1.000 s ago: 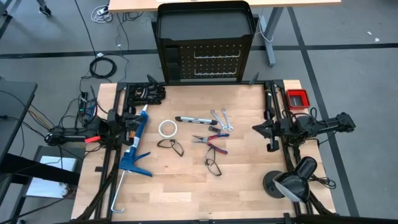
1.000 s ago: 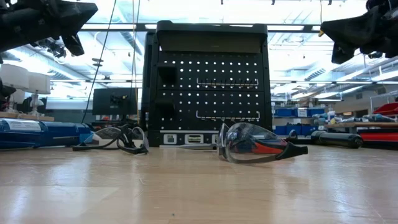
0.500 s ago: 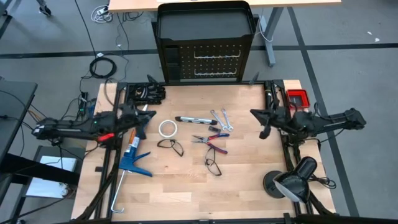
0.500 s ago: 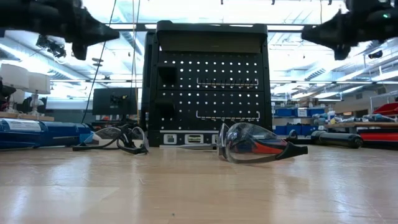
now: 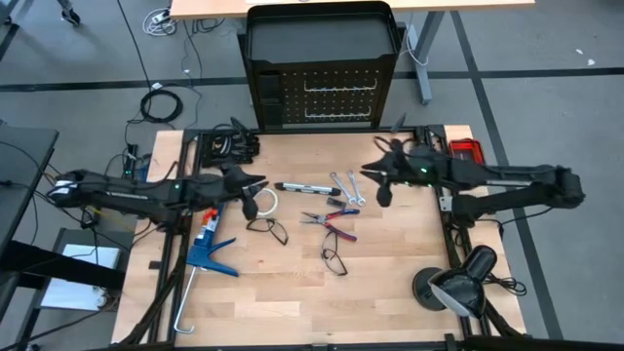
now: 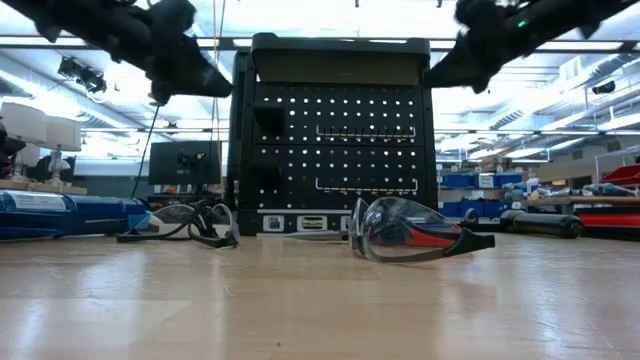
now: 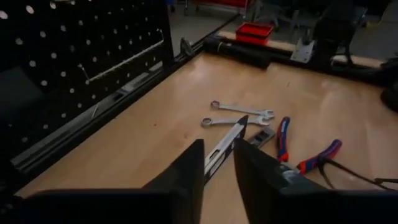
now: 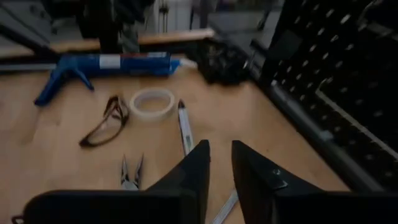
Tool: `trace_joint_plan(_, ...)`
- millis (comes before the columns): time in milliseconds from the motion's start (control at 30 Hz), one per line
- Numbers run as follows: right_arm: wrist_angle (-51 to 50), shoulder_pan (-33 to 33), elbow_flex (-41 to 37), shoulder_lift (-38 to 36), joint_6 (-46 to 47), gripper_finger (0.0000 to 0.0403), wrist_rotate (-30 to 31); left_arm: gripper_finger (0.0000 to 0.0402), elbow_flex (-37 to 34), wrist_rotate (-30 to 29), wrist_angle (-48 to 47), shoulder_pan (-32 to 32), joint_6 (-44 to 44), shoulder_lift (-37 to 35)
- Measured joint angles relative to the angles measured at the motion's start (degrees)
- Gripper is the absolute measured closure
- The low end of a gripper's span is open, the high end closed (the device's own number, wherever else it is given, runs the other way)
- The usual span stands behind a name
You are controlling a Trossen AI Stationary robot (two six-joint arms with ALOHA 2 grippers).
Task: Hang tools onto peg board
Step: Hang the spirit level on the peg board
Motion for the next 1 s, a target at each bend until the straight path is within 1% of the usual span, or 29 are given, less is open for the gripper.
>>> trace_joint_plan(100,-0.07,-3.68,1.62,5.67,-1.67,0.0290,-5.07,0.0276,0.77,0.49,-0.46,1.35,0.06,3.30)
trace_joint_plan(200,0.06,-7.02,3.23,10.78,-3.72,0.0272,-9.48,0.0265,1.48,4.40,-1.58,3.11,0.47,5.41)
trace_joint_plan(300,0.53,-9.53,4.67,15.95,-4.94,0.0262,-11.29,0.0265,1.59,7.28,-0.85,5.12,1.58,7.56)
trace_joint_plan(433,-0.06,-11.07,7.59,22.58,-6.72,0.0259,-12.15,0.0266,1.63,10.40,0.27,8.99,1.71,9.91)
trace_joint_plan(667,-1.59,-10.13,15.25,31.60,-8.42,0.0258,-14.53,0.0266,2.13,16.55,1.25,14.59,1.65,11.42)
trace_joint_plan(733,-1.75,-9.03,16.84,33.74,-9.06,0.0258,-15.69,0.0266,2.88,16.60,1.29,15.34,1.67,11.42)
trace_joint_plan(1000,-5.02,-5.13,23.67,42.02,-13.09,0.0257,-15.68,0.0266,3.99,18.75,0.86,16.50,2.66,11.56)
